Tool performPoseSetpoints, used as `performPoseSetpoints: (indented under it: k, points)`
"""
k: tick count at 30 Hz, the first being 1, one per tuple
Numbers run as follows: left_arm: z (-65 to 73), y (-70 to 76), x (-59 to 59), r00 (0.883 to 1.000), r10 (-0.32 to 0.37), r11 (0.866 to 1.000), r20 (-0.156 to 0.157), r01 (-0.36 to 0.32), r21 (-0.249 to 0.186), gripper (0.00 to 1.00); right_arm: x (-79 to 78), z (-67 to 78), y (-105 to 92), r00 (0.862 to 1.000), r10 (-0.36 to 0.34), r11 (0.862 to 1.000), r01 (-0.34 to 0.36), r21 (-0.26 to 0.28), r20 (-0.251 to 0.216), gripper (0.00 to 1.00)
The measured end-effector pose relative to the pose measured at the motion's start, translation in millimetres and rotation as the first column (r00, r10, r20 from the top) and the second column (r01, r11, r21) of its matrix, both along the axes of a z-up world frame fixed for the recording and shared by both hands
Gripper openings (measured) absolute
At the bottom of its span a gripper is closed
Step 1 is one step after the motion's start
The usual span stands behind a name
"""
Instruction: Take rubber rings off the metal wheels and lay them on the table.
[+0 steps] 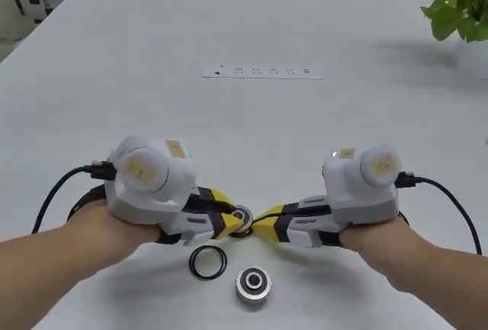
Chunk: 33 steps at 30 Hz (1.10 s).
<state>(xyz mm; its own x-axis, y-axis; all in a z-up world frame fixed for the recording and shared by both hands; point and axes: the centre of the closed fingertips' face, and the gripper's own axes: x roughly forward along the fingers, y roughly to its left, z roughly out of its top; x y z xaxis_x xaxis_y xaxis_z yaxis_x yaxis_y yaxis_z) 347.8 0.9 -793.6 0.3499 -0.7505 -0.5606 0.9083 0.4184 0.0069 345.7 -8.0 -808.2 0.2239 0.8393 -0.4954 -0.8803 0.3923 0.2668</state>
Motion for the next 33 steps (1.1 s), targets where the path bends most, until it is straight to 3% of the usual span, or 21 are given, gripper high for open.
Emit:
performPoseSetpoints:
  k: [18, 20, 21, 33]
  points:
    - [-0.9, -1.9, 2.2, 1.000, 0.013, 1.000, 0.015, -0.013, 0.023, 0.13, 5.9, 3.1, -4.7, 0.996, -0.062, 0.996, 0.066, 0.052, -0.065, 0.00]
    - [-0.8, -2.2, 1.9, 1.000, 0.013, 1.000, 0.017, -0.013, 0.025, 0.13, 8.8, 6.1, -5.8, 0.993, -0.088, 0.992, 0.094, 0.078, -0.084, 0.00]
    - [-0.9, -2.4, 1.9, 1.000, 0.012, 1.000, 0.017, -0.013, 0.026, 0.13, 10.3, 11.6, -3.8, 0.987, -0.109, 0.985, 0.123, 0.120, -0.119, 0.00]
    - [-0.8, -4.3, 1.8, 0.999, 0.023, 0.999, 0.023, -0.024, 0.048, 0.12, 9.5, 14.2, -3.3, 0.984, -0.122, 0.984, 0.137, 0.116, -0.129, 0.00]
